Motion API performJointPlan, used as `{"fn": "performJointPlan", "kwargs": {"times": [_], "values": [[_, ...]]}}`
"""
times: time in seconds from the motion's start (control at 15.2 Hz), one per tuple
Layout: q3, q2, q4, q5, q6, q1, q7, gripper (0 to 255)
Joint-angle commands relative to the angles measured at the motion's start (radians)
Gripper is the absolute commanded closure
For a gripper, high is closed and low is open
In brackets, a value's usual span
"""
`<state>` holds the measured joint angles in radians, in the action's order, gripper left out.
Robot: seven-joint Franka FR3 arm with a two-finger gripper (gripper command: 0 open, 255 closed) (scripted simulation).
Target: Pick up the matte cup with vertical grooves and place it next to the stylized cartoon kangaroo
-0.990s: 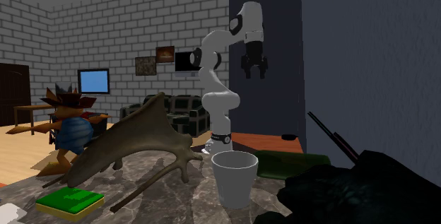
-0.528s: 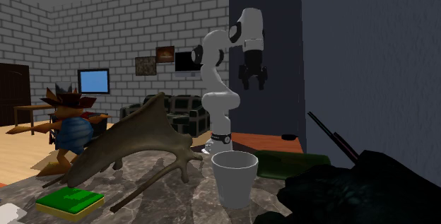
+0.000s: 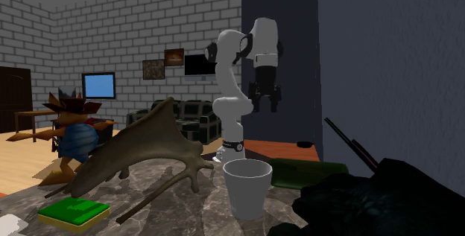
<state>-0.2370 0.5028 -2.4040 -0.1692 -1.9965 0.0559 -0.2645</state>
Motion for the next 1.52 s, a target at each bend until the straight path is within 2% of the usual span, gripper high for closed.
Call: {"fn": "performJointPlan", "kwargs": {"times": [0.0,0.46,0.92,1.45], "values": [[-0.021,-0.065,0.018,-0.011,-0.057,0.002,-0.024,0],[-0.098,-0.305,0.104,-0.012,-0.243,0.011,-0.121,0],[-0.146,-0.569,0.255,0.056,-0.384,0.033,-0.242,0],[-0.144,-0.663,0.257,0.098,-0.475,0.05,-0.275,0]]}}
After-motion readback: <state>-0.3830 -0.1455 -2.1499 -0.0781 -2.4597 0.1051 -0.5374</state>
